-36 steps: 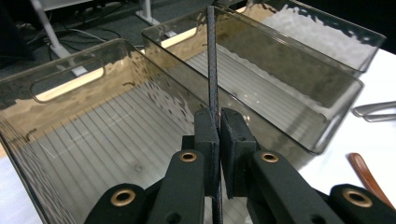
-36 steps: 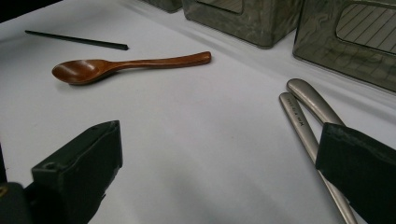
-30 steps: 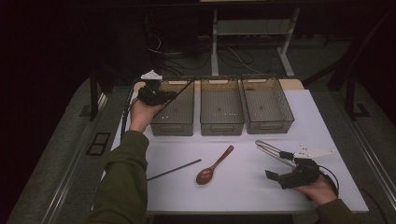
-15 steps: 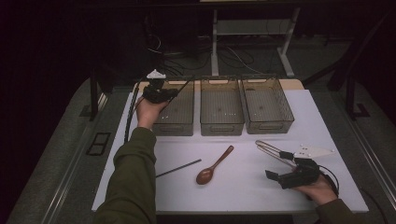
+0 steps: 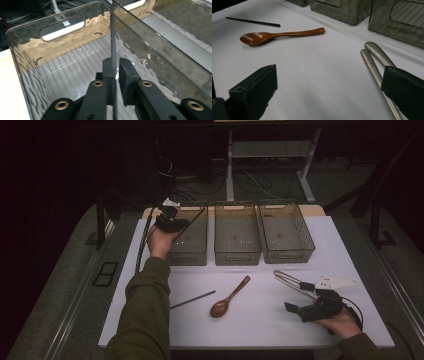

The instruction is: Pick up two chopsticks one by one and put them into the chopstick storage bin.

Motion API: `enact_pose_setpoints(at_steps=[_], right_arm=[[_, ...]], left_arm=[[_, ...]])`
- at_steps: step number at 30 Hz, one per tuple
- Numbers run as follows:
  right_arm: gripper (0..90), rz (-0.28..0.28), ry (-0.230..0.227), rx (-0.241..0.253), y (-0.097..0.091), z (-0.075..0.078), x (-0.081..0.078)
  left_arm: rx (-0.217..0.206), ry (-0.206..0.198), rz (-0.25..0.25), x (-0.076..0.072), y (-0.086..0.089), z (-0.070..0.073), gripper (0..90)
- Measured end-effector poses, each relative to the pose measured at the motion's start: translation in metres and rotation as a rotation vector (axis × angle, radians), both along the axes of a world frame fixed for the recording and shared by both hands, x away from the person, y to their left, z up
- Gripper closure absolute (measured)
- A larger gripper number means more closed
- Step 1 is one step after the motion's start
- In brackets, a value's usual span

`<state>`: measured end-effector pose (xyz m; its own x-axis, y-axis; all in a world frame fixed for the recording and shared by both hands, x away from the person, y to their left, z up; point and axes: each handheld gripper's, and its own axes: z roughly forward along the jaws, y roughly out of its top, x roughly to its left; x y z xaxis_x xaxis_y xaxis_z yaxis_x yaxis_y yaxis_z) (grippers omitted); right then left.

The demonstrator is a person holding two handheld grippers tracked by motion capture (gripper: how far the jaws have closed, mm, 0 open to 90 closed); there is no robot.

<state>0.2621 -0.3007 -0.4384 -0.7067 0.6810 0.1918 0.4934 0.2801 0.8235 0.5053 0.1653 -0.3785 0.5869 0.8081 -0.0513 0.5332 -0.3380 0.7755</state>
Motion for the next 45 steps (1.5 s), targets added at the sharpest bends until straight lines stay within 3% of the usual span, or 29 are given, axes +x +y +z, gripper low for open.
enact_pose_setpoints(at_steps=[9,20,25,39,45], right_arm=[[0.0,-0.001,0.001,0.001,0.000,0.000,0.000],[0.0,-0.003,-0.005,0.004,-0.001,0.001,-0.001],[0.0,-0.010,-0.001,0.007,-0.001,0.002,-0.002],[0.0,-0.007,-0.007,0.017,-0.001,0.003,0.001],[0.0,0.003,-0.008,0.019,0.000,0.004,0.001]], left_arm=[[0.001,-0.020,-0.009,-0.003,-0.001,0.007,70.8],[-0.011,-0.031,-0.056,-0.019,0.002,0.027,56.9],[-0.032,-0.034,-0.088,-0.034,0.000,0.034,48.6],[-0.036,-0.046,-0.186,-0.082,0.004,0.038,34.5],[-0.077,-0.065,-0.227,-0.106,0.007,0.036,31.9]])
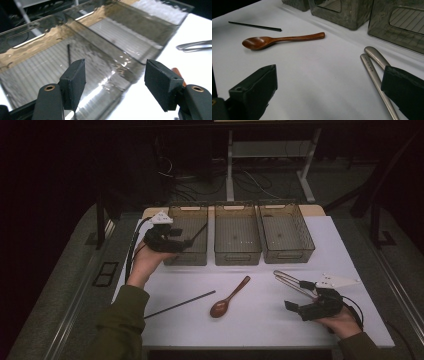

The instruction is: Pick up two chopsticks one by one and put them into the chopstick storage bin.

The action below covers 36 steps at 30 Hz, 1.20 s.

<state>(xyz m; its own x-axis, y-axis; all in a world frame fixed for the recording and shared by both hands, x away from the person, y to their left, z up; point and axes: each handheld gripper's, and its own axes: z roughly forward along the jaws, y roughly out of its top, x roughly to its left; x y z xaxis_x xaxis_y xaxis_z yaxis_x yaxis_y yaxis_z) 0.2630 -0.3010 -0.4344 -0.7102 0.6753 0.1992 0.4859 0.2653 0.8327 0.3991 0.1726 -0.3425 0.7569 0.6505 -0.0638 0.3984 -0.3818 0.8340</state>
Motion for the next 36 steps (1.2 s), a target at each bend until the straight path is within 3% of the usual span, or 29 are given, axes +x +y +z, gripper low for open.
enact_pose_setpoints(at_steps=[8,20,26,36], right_arm=[[0.0,0.013,0.002,0.007,0.003,0.000,0.000],[0.0,0.017,0.003,-0.003,0.003,-0.002,-0.003],[0.0,0.022,-0.001,-0.006,0.002,-0.003,-0.003],[0.0,0.026,0.003,-0.012,0.002,-0.004,-0.004]], left_arm=[[-0.032,-0.012,-0.032,-0.035,0.011,-0.012,31.1],[-0.060,-0.010,-0.075,-0.073,0.022,-0.036,31.0],[-0.066,0.007,-0.087,-0.088,0.027,-0.054,32.5],[-0.048,0.027,-0.121,-0.106,0.033,-0.072,37.1]])
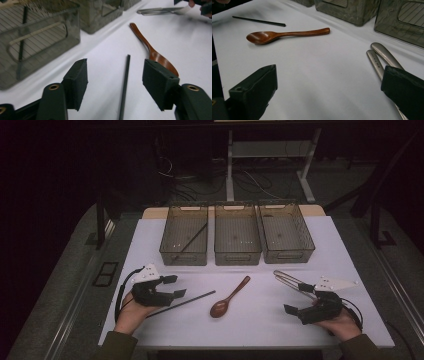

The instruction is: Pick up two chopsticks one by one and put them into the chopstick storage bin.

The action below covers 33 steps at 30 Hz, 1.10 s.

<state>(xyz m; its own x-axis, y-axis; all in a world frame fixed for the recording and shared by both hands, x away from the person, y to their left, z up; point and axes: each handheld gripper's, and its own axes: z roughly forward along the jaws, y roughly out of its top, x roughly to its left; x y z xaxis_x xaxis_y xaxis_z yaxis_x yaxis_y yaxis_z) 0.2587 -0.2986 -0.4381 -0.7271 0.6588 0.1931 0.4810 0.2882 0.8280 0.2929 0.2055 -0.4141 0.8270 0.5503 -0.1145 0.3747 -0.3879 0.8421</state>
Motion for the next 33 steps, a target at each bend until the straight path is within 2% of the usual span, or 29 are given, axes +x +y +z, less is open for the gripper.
enact_pose_setpoints(at_steps=[5,9,17,24,26,33], right_arm=[[0.0,-0.005,0.002,0.001,-0.001,0.000,-0.001],[0.0,-0.010,0.001,0.003,-0.002,0.001,-0.001],[0.0,-0.014,0.001,0.004,-0.003,0.000,-0.001],[0.0,-0.010,0.002,0.002,-0.002,0.000,-0.002],[0.0,-0.008,0.002,0.002,-0.002,0.000,-0.002],[0.0,-0.002,0.003,-0.002,-0.001,0.000,-0.002]], left_arm=[[-0.010,0.016,-0.015,-0.004,0.002,-0.006,40.0],[0.008,0.034,-0.030,-0.007,0.004,-0.012,42.9],[0.026,0.077,-0.054,-0.012,0.007,-0.021,54.4],[0.081,0.102,-0.077,-0.010,0.004,-0.026,66.2],[0.088,0.109,-0.073,-0.009,0.003,-0.028,68.3],[0.123,0.114,-0.102,-0.005,0.001,-0.032,74.5]])
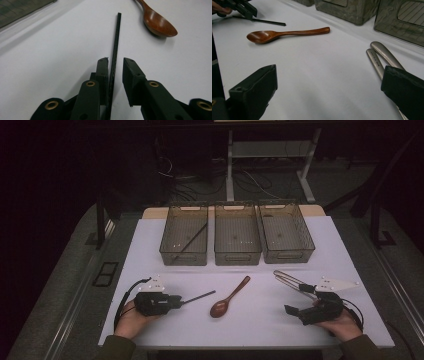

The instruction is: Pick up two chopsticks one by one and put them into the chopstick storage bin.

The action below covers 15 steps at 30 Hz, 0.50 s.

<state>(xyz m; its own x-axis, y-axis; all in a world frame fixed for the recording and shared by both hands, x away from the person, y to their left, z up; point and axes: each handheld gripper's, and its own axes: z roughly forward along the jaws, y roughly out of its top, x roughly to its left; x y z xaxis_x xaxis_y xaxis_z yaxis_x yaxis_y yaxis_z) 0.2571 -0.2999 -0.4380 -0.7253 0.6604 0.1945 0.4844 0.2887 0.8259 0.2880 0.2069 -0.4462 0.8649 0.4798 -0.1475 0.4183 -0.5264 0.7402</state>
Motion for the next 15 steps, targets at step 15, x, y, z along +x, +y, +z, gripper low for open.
enact_pose_setpoints(at_steps=[15], right_arm=[[0.0,0.007,0.002,0.001,0.0004,-0.0004,0.0001]], left_arm=[[0.079,-0.050,-0.033,0.0016,-0.0038,-0.0028,81.2]])
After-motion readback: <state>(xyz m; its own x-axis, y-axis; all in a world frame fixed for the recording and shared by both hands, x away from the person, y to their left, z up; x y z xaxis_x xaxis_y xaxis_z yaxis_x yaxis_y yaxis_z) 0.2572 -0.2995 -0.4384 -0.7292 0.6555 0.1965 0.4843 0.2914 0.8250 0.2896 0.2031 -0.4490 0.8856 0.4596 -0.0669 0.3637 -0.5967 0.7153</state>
